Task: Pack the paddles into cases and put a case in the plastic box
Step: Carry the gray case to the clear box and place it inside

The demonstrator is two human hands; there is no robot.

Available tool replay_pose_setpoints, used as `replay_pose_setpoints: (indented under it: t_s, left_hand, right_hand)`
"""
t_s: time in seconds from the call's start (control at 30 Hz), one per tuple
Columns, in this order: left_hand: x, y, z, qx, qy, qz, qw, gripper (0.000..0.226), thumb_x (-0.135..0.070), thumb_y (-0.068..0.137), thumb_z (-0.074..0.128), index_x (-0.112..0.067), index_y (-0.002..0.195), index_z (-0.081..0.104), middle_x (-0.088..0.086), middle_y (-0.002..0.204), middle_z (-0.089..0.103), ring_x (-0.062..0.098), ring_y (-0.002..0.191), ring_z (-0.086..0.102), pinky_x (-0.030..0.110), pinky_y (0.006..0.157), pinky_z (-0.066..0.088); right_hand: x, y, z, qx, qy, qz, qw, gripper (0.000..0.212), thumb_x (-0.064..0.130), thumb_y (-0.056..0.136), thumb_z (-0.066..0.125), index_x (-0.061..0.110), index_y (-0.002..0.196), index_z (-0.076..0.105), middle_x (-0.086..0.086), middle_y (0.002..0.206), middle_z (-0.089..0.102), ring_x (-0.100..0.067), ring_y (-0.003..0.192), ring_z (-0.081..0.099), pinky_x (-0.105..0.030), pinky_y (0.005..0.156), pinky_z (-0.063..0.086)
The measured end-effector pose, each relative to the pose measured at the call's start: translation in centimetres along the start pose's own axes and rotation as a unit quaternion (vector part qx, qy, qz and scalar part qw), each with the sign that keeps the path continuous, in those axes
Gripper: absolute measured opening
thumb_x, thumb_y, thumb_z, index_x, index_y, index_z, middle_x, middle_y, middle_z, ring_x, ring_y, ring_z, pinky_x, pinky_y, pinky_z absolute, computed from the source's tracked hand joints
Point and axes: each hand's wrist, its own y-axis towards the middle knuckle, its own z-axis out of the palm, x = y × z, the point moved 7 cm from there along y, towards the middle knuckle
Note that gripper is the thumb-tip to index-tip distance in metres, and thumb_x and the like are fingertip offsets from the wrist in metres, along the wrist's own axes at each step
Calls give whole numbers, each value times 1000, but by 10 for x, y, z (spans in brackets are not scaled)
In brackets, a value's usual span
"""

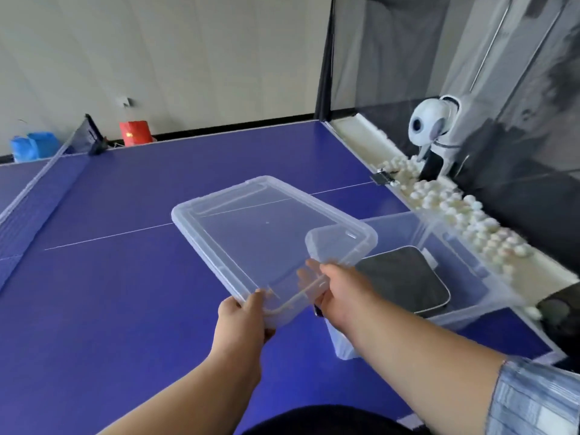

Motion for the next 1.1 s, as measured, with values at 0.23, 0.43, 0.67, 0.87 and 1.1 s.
replay_pose_setpoints:
  t_s: [0.23,0.43,0.67,0.87,1.1]
  left_hand:
    - [3,8,69,-31,-105,-65,992,17,-26,95,58,-11,94,66,3,74,73,20,62,71,28,54,54]
    - [20,27,101,-112,-81,-72,988,41,-43,79,65,-17,111,65,1,80,78,19,66,75,33,71,57]
    - [25,13,124,-150,108,-2,983,39,-62,70,65,-47,105,70,-17,65,67,9,44,57,24,50,47]
    - [39,-13,149,-177,239,47,954,20,-49,86,59,-40,100,71,-15,73,70,12,58,58,23,46,43]
    - [66,-28,143,-230,336,35,913,23,-39,92,58,-26,110,65,-9,90,66,21,68,62,28,52,45]
  right_hand:
    - [114,-1,-121,7,-118,-41,992,23,-2,100,38,6,103,60,-7,79,78,-23,63,74,-30,49,56]
    - [188,28,-218,-2,-216,2,976,25,5,101,39,13,99,62,-2,82,79,-19,67,75,-35,67,54]
    - [260,79,-292,5,-275,23,961,28,6,100,45,13,126,52,-8,97,78,-22,71,76,-31,55,56]
    - [299,113,-293,-73,-494,-147,854,27,32,89,57,20,112,62,-12,101,71,-35,87,70,-56,81,59]
    - [288,144,-284,-52,-551,-138,821,54,38,93,51,33,146,43,-2,135,59,-20,85,65,-38,78,57]
